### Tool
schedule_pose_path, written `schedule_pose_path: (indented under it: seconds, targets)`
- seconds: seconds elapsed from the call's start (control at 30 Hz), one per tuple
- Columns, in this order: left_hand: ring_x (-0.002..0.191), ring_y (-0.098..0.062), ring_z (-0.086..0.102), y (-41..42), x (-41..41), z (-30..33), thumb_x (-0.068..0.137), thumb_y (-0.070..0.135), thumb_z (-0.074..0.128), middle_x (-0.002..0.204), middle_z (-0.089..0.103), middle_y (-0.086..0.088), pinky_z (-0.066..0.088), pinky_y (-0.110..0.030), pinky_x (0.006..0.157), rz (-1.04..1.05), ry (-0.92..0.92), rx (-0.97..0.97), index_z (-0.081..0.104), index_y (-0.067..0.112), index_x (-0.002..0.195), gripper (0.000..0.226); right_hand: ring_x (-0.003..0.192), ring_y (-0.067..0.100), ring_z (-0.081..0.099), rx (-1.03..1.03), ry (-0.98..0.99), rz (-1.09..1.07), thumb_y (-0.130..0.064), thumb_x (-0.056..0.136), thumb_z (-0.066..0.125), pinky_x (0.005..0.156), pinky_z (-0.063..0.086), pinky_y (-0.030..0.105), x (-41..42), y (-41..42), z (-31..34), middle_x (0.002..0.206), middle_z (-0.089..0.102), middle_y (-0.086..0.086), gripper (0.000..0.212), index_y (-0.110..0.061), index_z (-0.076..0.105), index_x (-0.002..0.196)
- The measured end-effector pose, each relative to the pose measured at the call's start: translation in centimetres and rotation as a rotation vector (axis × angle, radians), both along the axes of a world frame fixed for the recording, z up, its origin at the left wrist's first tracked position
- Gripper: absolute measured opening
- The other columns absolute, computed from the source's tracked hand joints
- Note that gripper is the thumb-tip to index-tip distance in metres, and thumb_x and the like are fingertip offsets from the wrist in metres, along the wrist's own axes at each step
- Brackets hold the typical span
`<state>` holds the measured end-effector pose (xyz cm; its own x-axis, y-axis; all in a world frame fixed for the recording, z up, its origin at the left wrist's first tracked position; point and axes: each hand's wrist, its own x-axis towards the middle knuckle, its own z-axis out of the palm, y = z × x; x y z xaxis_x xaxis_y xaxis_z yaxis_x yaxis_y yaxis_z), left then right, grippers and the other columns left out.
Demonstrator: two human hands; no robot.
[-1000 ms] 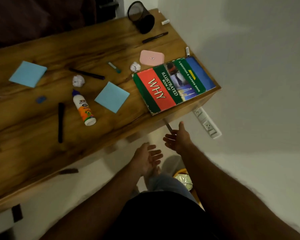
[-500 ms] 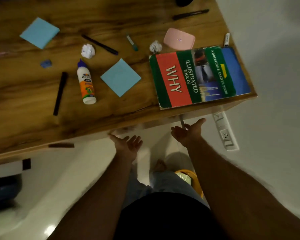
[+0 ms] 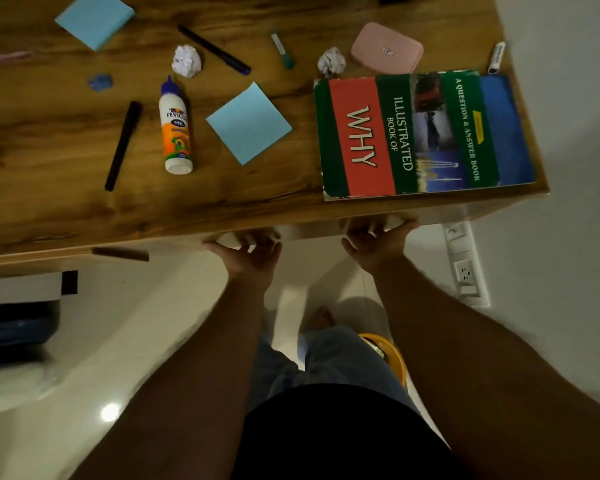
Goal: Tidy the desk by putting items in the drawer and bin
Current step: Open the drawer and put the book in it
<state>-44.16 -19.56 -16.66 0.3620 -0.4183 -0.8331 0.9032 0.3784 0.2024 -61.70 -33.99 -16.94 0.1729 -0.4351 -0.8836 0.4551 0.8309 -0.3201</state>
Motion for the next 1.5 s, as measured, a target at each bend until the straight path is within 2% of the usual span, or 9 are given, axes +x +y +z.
schedule_pose_path:
  seconds: [0.23,0.3,0.47,0.57,0.67,0.77,0.93,1.1,1.5]
  targets:
    - [0.096,-0.031,0.063,1.5,-1.7,0.5,0.065,0.087,0.05,0.104,0.061,-0.01,0.045,-0.05,0.099,0.122,0.062,0.012,0.052,0.015,0.09,0.077,0.125,0.038,0.053,-0.026,0.071,0.0,-0.092,0.072,0.011,0.101,0.037,0.052,-1.3,2.0,-0.8,0.139,0.053,0.018,0.105,-0.024,0.035,0.148]
    - [0.106,-0.033,0.062,2.4,-2.6,0.7,0.066,0.09,0.043,0.11,0.062,-0.012,0.043,-0.051,0.102,0.101,0.062,0.035,0.051,0.016,0.093,0.08,0.122,0.038,0.055,-0.023,0.085,0.01,-0.09,0.075,0.01,0.104,0.035,0.053,-2.3,3.2,-1.1,0.136,0.056,0.019,0.104,-0.021,0.037,0.147]
    - [0.125,-0.042,0.049,4.8,-2.9,2.2,0.08,0.084,0.012,0.135,0.049,-0.026,0.038,-0.054,0.105,-0.239,-0.004,0.334,0.043,0.003,0.133,0.102,0.103,0.038,0.064,-0.013,0.232,0.194,-0.083,0.083,0.012,0.09,0.044,0.048,-5.1,4.5,0.0,0.114,0.063,0.023,0.092,-0.01,0.045,0.129]
    - [0.11,-0.038,0.057,6.7,-2.5,4.2,0.101,0.054,0.024,0.122,0.054,-0.023,0.046,-0.048,0.093,-0.506,-0.091,0.385,0.052,0.001,0.114,0.062,0.091,0.034,0.066,-0.104,0.377,0.509,-0.061,0.098,0.029,0.077,0.048,0.039,-6.8,5.2,2.4,0.098,0.066,0.017,0.064,-0.005,0.051,0.118]
    - [0.082,-0.025,0.058,7.0,-3.6,7.9,0.099,0.013,0.045,0.1,0.058,-0.015,0.044,-0.034,0.071,-0.871,-0.358,0.381,0.058,0.009,0.09,0.017,0.076,0.027,0.069,-0.591,0.686,0.834,-0.029,0.096,0.056,0.065,0.049,0.033,-7.8,6.7,4.9,0.077,0.068,0.005,0.025,-0.006,0.065,0.095]
    - [0.091,-0.014,0.063,5.4,-5.6,11.4,0.097,0.023,0.054,0.101,0.068,0.001,0.049,-0.029,0.079,-1.265,-1.11,0.425,0.069,0.02,0.102,0.016,0.058,0.013,0.056,-1.217,0.919,0.99,-0.027,0.093,0.057,0.058,0.045,0.03,-7.2,8.0,8.2,0.062,0.057,-0.005,0.024,-0.017,0.061,0.071]
    - [0.101,-0.012,0.06,1.4,-5.9,13.5,0.096,0.033,0.051,0.111,0.066,0.005,0.046,-0.028,0.088,-1.39,-1.844,0.536,0.066,0.02,0.116,0.027,0.077,0.016,0.055,-1.701,1.056,1.076,-0.034,0.088,0.05,0.066,0.043,0.03,-3.1,6.8,11.1,0.079,0.063,-0.001,0.025,-0.015,0.065,0.081]
    - [0.113,-0.02,0.057,1.4,-4.3,9.2,0.094,0.054,0.042,0.125,0.06,0.002,0.041,-0.037,0.096,-1.806,-1.999,0.823,0.051,0.026,0.128,0.045,0.105,0.025,0.056,-1.484,1.274,1.587,-0.051,0.094,0.04,0.094,0.036,0.039,-1.2,5.7,8.8,0.106,0.067,0.001,0.037,-0.023,0.064,0.096]
    - [0.124,-0.025,0.048,2.1,-4.7,9.9,0.093,0.056,0.043,0.135,0.052,-0.001,0.031,-0.04,0.107,-1.915,-2.02,0.795,0.043,0.024,0.135,0.053,0.125,0.023,0.046,-1.492,1.306,1.67,-0.065,0.082,0.052,0.103,0.032,0.039,-2.0,6.7,9.1,0.136,0.055,-0.005,0.054,-0.027,0.059,0.119]
